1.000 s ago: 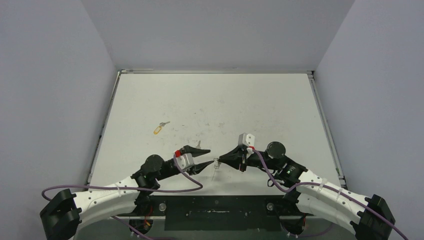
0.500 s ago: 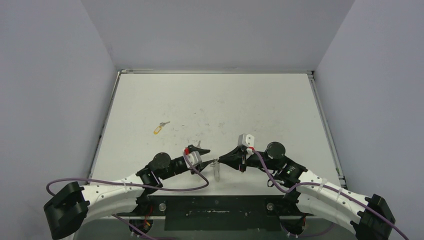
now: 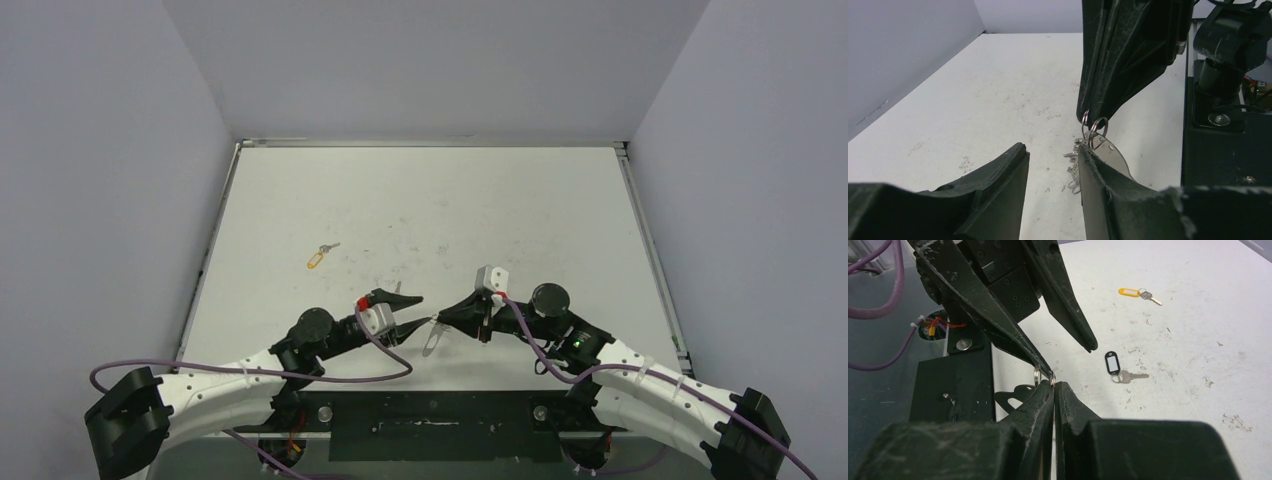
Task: Put the keys on the keyring
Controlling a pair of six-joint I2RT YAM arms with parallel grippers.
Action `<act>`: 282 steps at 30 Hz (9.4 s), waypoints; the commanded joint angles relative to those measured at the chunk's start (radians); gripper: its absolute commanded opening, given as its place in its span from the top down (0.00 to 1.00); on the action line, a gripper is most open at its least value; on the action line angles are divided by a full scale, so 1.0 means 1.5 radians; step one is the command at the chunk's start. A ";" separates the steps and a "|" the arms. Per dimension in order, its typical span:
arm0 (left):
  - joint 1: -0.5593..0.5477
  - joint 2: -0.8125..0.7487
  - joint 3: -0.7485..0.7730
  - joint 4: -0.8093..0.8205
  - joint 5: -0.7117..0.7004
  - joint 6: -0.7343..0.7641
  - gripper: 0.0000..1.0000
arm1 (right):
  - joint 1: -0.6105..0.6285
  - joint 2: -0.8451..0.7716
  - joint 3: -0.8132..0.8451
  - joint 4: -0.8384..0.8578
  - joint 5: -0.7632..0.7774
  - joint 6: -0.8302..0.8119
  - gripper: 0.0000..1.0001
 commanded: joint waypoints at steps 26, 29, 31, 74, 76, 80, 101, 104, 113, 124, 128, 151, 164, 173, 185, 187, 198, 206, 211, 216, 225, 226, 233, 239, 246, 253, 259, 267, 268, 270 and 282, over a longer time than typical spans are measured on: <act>-0.033 -0.019 0.009 0.087 0.017 -0.011 0.78 | 0.004 0.010 0.001 0.137 -0.035 0.013 1.00; -0.033 -0.017 0.010 0.097 0.029 -0.013 0.84 | 0.005 0.018 0.000 0.148 -0.040 0.017 1.00; -0.033 -0.012 0.014 0.099 0.034 -0.014 0.86 | 0.005 0.021 0.002 0.156 -0.042 0.021 1.00; -0.033 -0.032 0.061 -0.043 -0.008 -0.070 1.00 | 0.005 0.010 0.024 0.004 -0.029 -0.084 0.76; -0.033 -0.030 0.062 -0.047 -0.007 -0.069 1.00 | 0.005 0.012 0.024 0.001 -0.028 -0.086 0.76; -0.033 -0.024 0.068 -0.056 0.001 -0.066 1.00 | 0.005 0.012 0.026 0.001 -0.024 -0.092 0.75; -0.033 0.000 0.080 -0.083 0.019 -0.066 0.79 | 0.005 0.027 0.038 -0.011 -0.037 -0.103 1.00; -0.033 0.011 0.091 -0.096 0.030 -0.061 0.79 | 0.005 0.027 0.039 -0.013 -0.042 -0.102 1.00; -0.033 0.036 0.118 -0.153 0.053 -0.039 0.75 | 0.005 0.027 0.042 -0.019 -0.041 -0.104 1.00; -0.033 -0.042 0.100 -0.202 0.037 -0.021 0.70 | 0.005 0.027 0.041 -0.024 -0.039 -0.109 1.00; -0.033 -0.060 0.096 -0.233 0.037 -0.009 0.71 | 0.006 0.027 0.044 -0.026 -0.039 -0.109 1.00; -0.034 0.013 0.109 -0.218 0.074 0.032 0.75 | 0.008 0.031 0.049 -0.030 -0.040 -0.108 1.00; -0.034 0.029 0.113 -0.184 0.046 0.038 0.83 | 0.009 0.033 0.048 -0.029 -0.045 -0.108 1.00; -0.034 0.044 0.126 -0.179 0.048 0.042 0.99 | 0.009 0.033 0.046 -0.027 -0.047 -0.107 1.00; -0.034 0.048 0.168 -0.236 0.052 0.035 0.86 | 0.011 0.037 0.050 -0.033 -0.048 -0.109 1.00; -0.034 0.055 0.175 -0.248 0.053 0.036 0.87 | 0.012 0.036 0.049 -0.034 -0.048 -0.110 1.00; -0.034 0.072 0.197 -0.278 0.045 0.037 1.00 | 0.014 0.036 0.051 -0.046 -0.044 -0.120 1.00; -0.034 0.046 0.178 -0.276 0.039 0.038 1.00 | 0.015 0.032 0.047 -0.044 -0.039 -0.122 1.00; -0.034 0.035 0.164 -0.264 0.040 0.035 0.92 | 0.014 0.028 0.046 -0.044 -0.039 -0.122 1.00; -0.034 0.032 0.159 -0.260 0.046 0.033 0.98 | 0.014 0.026 0.046 -0.044 -0.039 -0.121 1.00; -0.034 0.023 0.153 -0.255 0.033 0.032 1.00 | 0.014 0.026 0.043 -0.040 -0.037 -0.121 1.00; -0.034 0.018 0.150 -0.251 0.028 0.030 1.00 | 0.014 0.025 0.042 -0.038 -0.037 -0.120 1.00; -0.034 -0.012 0.119 -0.221 0.009 0.020 0.95 | 0.014 0.025 0.039 -0.030 -0.037 -0.116 1.00; -0.034 -0.005 0.120 -0.216 0.016 0.020 1.00 | 0.014 0.026 0.039 -0.027 -0.038 -0.115 1.00; -0.034 -0.001 0.127 -0.225 0.005 0.020 1.00 | 0.013 0.021 0.039 -0.018 -0.015 -0.110 0.93; -0.034 -0.022 0.133 -0.275 -0.031 0.023 1.00 | 0.013 -0.026 0.033 0.014 0.042 -0.094 0.26; -0.034 -0.065 0.134 -0.330 -0.057 0.031 1.00 | 0.011 -0.046 0.033 0.038 0.121 -0.071 0.12; -0.036 -0.169 0.177 -0.524 -0.118 0.045 1.00 | 0.002 0.019 0.096 -0.021 0.397 0.094 0.00; -0.036 -0.183 0.188 -0.575 -0.124 0.044 1.00 | -0.001 0.034 0.114 -0.044 0.426 0.106 0.00; -0.036 -0.214 0.213 -0.643 -0.151 0.039 1.00 | -0.006 0.071 0.154 -0.105 0.475 0.132 0.00; -0.036 -0.335 0.317 -0.936 -0.238 0.064 1.00 | -0.031 0.341 0.307 -0.201 0.342 0.098 0.00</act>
